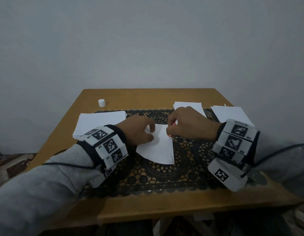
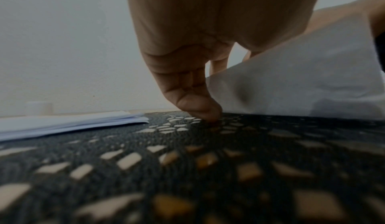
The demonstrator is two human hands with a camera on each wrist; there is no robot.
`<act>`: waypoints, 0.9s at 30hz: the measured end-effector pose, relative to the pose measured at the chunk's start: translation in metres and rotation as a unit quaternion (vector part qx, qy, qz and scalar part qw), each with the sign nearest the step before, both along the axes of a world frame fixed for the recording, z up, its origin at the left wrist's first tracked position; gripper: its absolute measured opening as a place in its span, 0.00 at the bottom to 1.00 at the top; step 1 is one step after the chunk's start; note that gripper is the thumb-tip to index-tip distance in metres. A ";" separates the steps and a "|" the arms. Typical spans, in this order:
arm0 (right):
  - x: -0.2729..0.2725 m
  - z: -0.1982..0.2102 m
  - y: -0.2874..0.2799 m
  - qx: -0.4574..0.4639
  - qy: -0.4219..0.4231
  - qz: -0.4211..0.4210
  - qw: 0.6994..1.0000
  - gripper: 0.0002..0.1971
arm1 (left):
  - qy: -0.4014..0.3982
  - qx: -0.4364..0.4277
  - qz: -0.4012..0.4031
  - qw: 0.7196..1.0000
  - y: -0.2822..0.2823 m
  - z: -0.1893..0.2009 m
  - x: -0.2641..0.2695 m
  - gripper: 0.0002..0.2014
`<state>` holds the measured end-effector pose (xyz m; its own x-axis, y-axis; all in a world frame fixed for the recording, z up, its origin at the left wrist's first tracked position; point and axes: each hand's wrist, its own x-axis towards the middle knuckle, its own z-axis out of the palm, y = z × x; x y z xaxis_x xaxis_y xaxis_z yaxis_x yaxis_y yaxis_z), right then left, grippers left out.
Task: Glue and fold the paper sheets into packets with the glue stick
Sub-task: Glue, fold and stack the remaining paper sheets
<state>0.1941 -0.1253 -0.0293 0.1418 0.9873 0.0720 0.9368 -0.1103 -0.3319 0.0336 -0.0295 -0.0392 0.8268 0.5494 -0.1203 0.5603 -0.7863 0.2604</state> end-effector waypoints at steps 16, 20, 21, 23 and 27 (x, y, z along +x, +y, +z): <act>-0.024 0.007 -0.046 -0.054 0.031 0.080 0.995 0.07 | -0.203 0.013 -0.024 0.979 0.001 0.003 -0.002 0.17; -0.015 0.009 -0.047 -0.089 0.056 0.095 0.990 0.07 | -0.226 0.004 -0.041 0.973 0.001 0.003 -0.005 0.23; -0.011 0.011 -0.046 -0.088 0.071 0.097 0.989 0.08 | -0.224 -0.002 -0.050 0.973 0.000 0.004 -0.006 0.25; 0.001 0.016 -0.045 -0.061 0.105 0.077 0.990 0.08 | -0.204 -0.019 -0.066 0.977 -0.002 0.006 -0.006 0.28; 0.031 0.026 -0.039 0.012 0.136 -0.010 0.991 0.11 | -0.167 -0.037 -0.078 0.982 -0.006 0.009 -0.004 0.30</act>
